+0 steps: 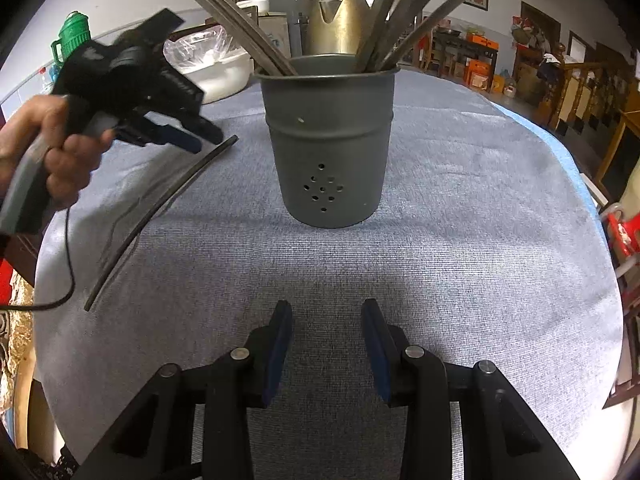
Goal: Organize utensils
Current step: 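Carry the held chopstick upright with the left tool over the grey cup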
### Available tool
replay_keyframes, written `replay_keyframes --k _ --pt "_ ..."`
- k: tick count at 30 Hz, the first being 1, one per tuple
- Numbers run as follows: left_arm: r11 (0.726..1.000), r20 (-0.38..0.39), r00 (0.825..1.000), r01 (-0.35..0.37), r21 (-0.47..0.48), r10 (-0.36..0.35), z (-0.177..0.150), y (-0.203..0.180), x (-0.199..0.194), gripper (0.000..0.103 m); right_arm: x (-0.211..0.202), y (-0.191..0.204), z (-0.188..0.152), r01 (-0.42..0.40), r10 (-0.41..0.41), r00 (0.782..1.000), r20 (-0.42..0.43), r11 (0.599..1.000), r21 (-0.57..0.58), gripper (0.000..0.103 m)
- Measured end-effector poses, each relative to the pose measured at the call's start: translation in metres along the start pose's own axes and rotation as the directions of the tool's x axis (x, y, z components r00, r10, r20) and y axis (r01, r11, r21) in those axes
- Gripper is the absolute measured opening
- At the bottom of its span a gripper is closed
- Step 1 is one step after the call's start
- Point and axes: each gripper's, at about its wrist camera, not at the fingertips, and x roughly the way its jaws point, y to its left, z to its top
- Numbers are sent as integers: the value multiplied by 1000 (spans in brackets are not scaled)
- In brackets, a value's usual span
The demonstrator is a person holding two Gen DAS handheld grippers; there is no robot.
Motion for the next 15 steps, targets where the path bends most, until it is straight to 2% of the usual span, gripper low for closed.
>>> replay_keyframes --k 1,9,11,13,15 --pt "1000 -23 1000 3 8 -3 2 -2 5 30 -1 0 0 -1 1 1000 0 1000 1 40" --pt "996 -60 998 -13 84 18 14 -16 14 30 1 -3 2 -9 9 1000 -6 1000 11 40" --pt "995 -66 997 -27 98 33 15 -17 14 24 1 -3 3 -9 9 1000 -6 1000 12 40" --pt "995 -65 997 -44 91 50 17 -15 17 10 2 -3 3 -7 7 1000 -6 1000 12 40" --pt "997 -56 998 -36 62 39 17 -10 17 8 3 -4 3 -7 7 1000 -7 1000 12 40"
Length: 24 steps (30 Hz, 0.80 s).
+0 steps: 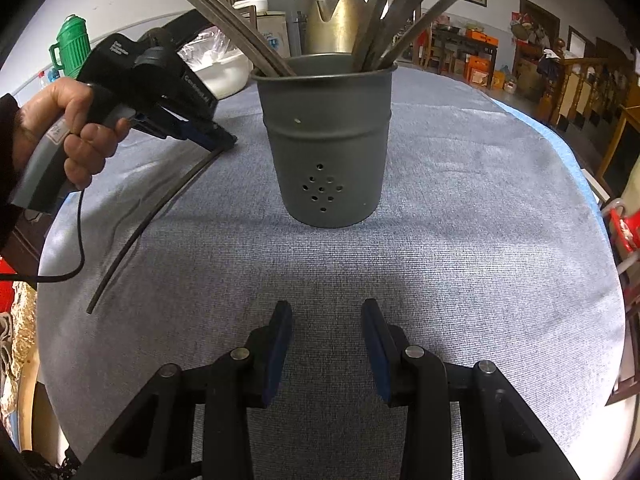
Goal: Organize utensils
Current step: 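Carry the held chopstick upright with the left tool over the grey cup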
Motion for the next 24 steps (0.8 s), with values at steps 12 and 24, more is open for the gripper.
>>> replay_keyframes --k 12,24 --pt "995 236 971 -14 -103 38 -30 8 -56 8 1 2 -1 10 -10 1000 -3 1000 -5 40" --pt "995 535 845 50 -85 4 -76 2 -187 8 0 8 -2 21 -21 1000 -2 1000 5 40"
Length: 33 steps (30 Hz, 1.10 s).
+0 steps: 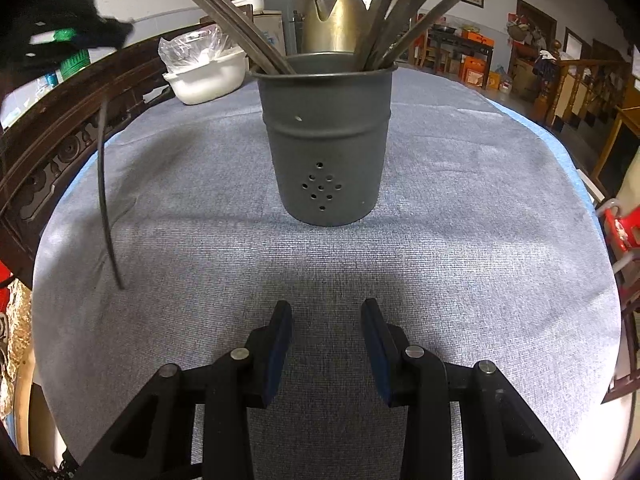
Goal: Organize utensils
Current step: 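Carry the held chopstick upright with the left tool over the grey cup, then lower the chopstick into the grey cup with the left tool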
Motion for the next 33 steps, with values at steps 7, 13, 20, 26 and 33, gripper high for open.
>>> replay_keyframes --k 7,13,20,26,33 --pt "1000 98 995 22 -13 -20 2 -9 -36 7 -1 0 -1 2 -2 1000 2 1000 3 40" --pt "999 143 989 41 26 -44 7 -26 -61 7 -1 -1 -4 1 -1 1000 14 1000 4 40" --pt "997 190 981 13 72 -27 11 -48 -76 7 -3 -3 -5 -9 9 1000 15 1000 13 40" --pt "993 224 974 -2 115 -24 15 -67 -87 8 -6 -17 -4 -65 65 998 5 993 96 40" --pt "988 244 969 -6 152 -32 18 -88 -95 8 -8 -20 -5 -85 84 996 9 991 105 40"
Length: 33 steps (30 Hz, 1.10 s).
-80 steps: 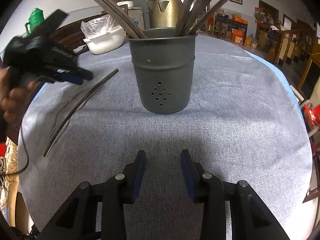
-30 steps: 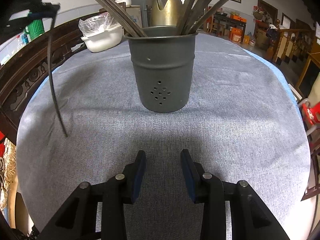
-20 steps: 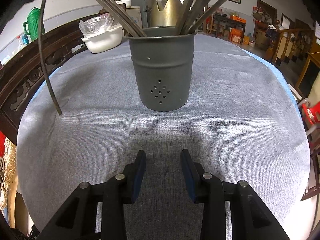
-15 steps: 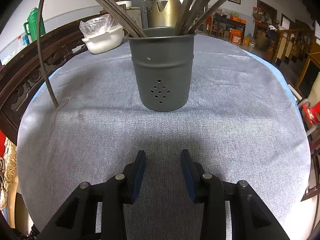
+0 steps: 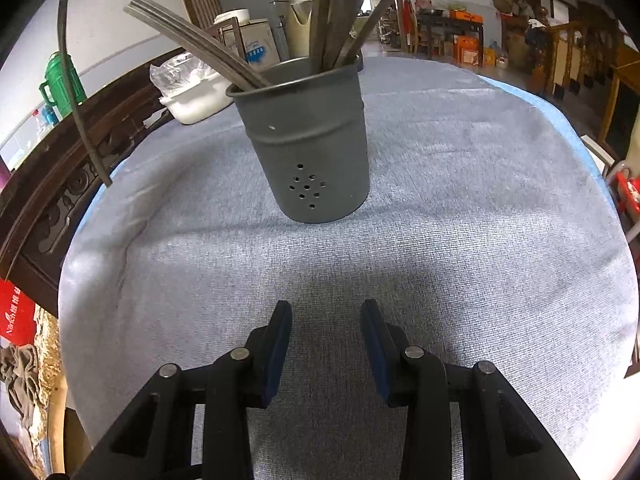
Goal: Organize utensils
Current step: 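Lower the chopstick into the grey cup with the left tool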
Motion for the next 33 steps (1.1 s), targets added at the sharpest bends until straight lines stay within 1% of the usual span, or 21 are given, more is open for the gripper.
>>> replay_keyframes --k 10,20,23,33 --pt "1000 9 1000 18 26 -18 10 -22 -1 8 -2 -2 -2 -13 13 1000 11 1000 -1 40" --pt "998 43 997 61 3 -61 29 -39 3 8 -4 -1 -4 -20 20 999 24 1000 -9 40" --pt "997 41 996 74 -8 -74 29 -43 9 8 -4 -1 -5 -20 20 999 28 1000 -13 40" --pt "998 23 998 66 -25 -65 19 -57 37 8 -4 -2 -5 -31 32 999 38 999 -19 40"
